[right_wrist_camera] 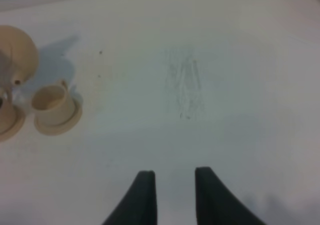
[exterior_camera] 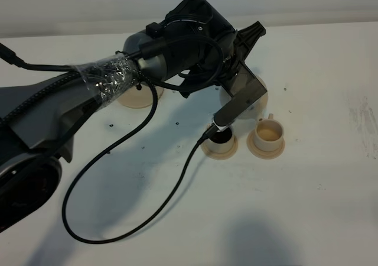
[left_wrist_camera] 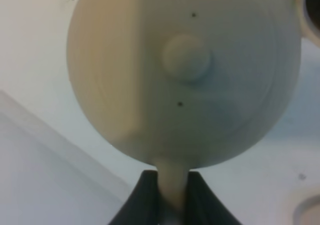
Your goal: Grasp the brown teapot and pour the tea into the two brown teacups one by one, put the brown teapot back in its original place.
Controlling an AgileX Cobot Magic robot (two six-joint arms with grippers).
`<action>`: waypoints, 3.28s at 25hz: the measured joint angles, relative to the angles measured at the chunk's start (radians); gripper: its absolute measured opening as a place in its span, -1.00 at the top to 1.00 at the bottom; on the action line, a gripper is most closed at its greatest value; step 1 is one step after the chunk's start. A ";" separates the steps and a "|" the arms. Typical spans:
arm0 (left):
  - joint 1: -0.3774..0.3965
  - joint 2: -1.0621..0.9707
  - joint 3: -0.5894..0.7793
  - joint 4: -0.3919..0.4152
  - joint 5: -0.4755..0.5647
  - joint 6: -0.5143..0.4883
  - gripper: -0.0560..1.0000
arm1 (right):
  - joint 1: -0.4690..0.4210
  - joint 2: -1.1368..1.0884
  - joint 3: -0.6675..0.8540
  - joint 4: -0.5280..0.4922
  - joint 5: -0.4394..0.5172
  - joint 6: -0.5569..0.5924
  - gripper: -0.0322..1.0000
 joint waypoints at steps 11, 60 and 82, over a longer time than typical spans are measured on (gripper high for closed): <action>-0.017 -0.018 0.006 0.050 -0.017 0.019 0.87 | 0.000 0.000 0.000 0.000 0.000 0.000 0.51; -0.046 0.003 0.006 0.130 -0.130 0.094 0.87 | 0.000 0.000 0.000 0.000 0.000 0.000 0.51; -0.055 0.003 0.006 0.153 -0.192 0.125 0.87 | 0.000 0.000 0.000 0.000 0.000 0.000 0.51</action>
